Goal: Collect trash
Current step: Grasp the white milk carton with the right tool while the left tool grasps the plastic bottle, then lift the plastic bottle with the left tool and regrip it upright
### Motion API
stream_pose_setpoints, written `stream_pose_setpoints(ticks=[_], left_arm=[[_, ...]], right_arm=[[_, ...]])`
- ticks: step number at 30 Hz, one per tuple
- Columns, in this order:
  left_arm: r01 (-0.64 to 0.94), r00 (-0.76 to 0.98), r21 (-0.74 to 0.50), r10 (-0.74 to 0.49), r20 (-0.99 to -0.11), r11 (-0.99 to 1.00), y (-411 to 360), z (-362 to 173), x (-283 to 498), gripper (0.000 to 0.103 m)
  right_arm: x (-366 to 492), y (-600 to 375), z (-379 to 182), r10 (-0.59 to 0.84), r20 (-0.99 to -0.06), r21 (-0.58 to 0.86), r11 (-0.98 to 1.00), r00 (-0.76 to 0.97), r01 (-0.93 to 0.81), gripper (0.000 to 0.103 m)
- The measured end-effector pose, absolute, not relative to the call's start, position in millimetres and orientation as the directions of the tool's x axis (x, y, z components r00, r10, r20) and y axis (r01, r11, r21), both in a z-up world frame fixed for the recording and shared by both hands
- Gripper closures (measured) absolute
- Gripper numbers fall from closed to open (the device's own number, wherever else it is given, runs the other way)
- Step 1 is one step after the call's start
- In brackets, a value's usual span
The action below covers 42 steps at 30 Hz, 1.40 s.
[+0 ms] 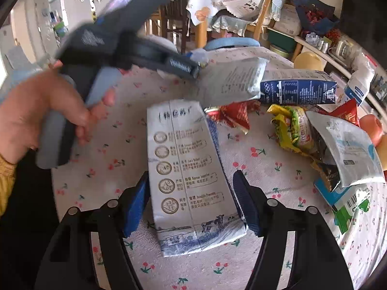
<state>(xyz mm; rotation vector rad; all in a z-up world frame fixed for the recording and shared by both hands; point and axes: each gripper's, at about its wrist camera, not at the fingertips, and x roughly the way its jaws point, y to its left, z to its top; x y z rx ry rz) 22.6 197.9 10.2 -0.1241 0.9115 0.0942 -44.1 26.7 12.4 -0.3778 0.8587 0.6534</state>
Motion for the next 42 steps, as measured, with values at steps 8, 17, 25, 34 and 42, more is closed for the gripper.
stream_pose_setpoints(ticks=[8,17,25,34,42], left_arm=[[-0.132,0.650,-0.113,0.000,-0.760,0.985,212,24,2,0.045],[-0.067,0.674,-0.204,-0.107,-0.731,0.977,220,36,-15,0.046],[0.069,0.649,-0.252,-0.235,-0.724,0.965,204,37,-27,0.062],[0.113,0.613,-0.265,-0.277,-0.740,0.958,197,28,-27,0.054],[0.098,0.550,-0.249,-0.261,-0.793,0.964,191,17,-25,0.012]], right_arm=[[-46,25,10,0.388,-0.786,0.015,0.790,0.482,-0.613,0.047],[-74,19,30,0.383,-0.744,0.039,0.842,0.547,-0.537,0.047],[-91,-4,50,0.353,-0.716,0.066,0.893,0.602,-0.446,0.047],[-107,-20,63,0.341,-0.695,0.090,0.914,0.633,-0.395,0.047],[-104,-18,53,0.329,-0.705,0.070,0.914,0.628,-0.400,0.047]])
